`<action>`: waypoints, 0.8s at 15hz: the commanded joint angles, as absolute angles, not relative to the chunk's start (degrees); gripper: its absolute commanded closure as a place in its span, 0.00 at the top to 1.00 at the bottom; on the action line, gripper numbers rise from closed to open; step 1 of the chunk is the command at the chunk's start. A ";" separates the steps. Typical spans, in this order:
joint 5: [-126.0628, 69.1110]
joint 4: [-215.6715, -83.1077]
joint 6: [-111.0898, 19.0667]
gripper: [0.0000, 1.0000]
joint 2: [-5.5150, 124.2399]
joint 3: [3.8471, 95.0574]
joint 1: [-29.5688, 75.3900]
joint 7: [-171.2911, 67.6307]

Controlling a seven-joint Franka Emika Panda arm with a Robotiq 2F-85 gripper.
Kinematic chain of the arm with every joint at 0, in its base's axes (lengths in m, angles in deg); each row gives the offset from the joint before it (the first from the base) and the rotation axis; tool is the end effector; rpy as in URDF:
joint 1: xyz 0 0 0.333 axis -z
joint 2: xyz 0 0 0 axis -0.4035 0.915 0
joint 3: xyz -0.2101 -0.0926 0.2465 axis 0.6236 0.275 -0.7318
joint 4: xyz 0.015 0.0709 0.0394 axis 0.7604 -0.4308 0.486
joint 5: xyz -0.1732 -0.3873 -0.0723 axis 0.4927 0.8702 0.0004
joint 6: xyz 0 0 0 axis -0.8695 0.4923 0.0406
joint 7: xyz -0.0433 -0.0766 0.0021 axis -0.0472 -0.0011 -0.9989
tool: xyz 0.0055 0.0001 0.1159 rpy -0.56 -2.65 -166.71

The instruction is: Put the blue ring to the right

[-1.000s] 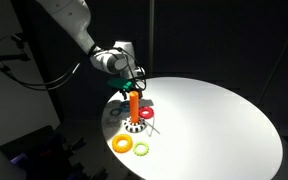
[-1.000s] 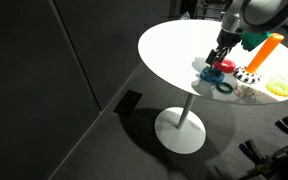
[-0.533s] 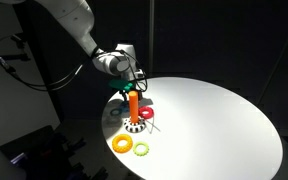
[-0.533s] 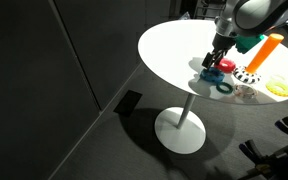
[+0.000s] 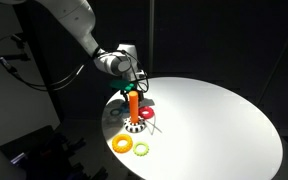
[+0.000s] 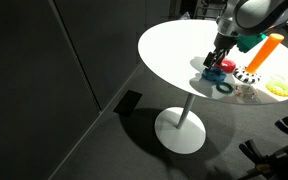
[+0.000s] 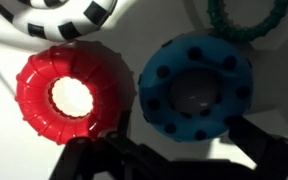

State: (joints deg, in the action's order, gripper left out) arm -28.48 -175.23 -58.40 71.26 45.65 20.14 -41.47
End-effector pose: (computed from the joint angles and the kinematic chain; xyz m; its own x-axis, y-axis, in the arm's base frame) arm 0.6210 0.0385 0.1676 0.9791 0.2033 0.0025 0.2031 -0.9787 0.0297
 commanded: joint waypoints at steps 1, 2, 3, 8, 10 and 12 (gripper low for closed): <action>-27.41 -174.85 -57.42 1.00 71.63 45.89 21.32 -41.93; -27.50 -174.99 -57.48 1.00 71.53 45.91 21.57 -41.83; -27.58 -175.14 -57.57 1.00 71.43 45.91 21.84 -41.72; -27.63 -175.37 -57.58 1.00 71.41 46.18 22.87 -41.56; -27.56 -175.50 -57.67 1.00 71.45 46.39 23.24 -41.58; -27.58 -175.67 -57.76 1.00 71.40 46.62 23.62 -41.52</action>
